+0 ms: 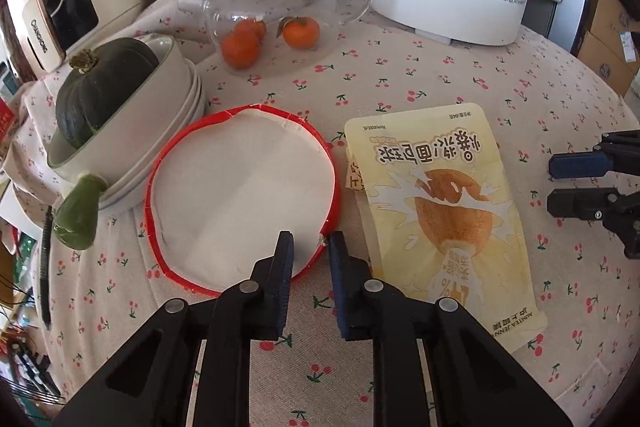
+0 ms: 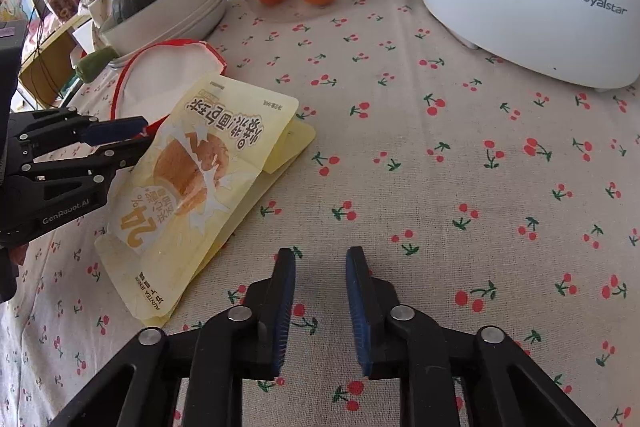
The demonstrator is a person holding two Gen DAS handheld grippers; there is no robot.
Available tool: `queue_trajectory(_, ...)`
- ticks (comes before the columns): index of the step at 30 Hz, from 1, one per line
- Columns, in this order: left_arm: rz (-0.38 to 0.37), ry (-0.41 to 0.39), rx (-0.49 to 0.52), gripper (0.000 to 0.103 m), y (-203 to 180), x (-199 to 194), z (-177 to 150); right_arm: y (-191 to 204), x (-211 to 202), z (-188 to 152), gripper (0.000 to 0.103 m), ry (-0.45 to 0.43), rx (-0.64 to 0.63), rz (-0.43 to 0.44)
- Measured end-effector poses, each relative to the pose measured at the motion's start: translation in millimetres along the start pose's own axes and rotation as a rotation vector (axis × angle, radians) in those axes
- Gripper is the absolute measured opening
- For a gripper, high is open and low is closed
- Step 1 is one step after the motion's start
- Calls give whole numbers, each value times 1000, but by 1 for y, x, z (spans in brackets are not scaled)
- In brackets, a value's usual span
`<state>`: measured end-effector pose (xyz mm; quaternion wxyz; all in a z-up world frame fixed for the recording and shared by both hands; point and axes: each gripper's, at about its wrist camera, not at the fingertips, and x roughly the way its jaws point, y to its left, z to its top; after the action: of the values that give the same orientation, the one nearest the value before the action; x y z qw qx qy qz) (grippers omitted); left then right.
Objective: Collect trash
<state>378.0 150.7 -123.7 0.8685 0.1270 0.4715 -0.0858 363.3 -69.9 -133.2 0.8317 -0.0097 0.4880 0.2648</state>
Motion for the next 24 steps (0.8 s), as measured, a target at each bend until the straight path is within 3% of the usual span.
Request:
queue_trajectory(1,-21,-1,-10,7,-2,-3,-1,1,0,0,49,-2,3,8)
queue_trajectory(2,-37,-3,-17,2,-4,-7,-3,2,0,1,55,-5,7,17)
queue_trajectory(4,-45,-21,-28,2,-7,-18,-9,4,-1,2,67,-11,13,28)
queue_trajectory(10,-75,-93,-140,2,-2,-56,-35,17,13,19,70,-18,20,23)
queue_trajectory(20,-115,-96,-262,2,20,-73,-80,22,50,60,68,-89,55,-30)
queue_trajectory(23,-124,-90,-284,2,25,-69,-86,19,52,66,50,-107,72,2)
queue_trajectory(24,-123,-86,-286,2,26,-68,-87,19,52,66,40,-109,73,17)
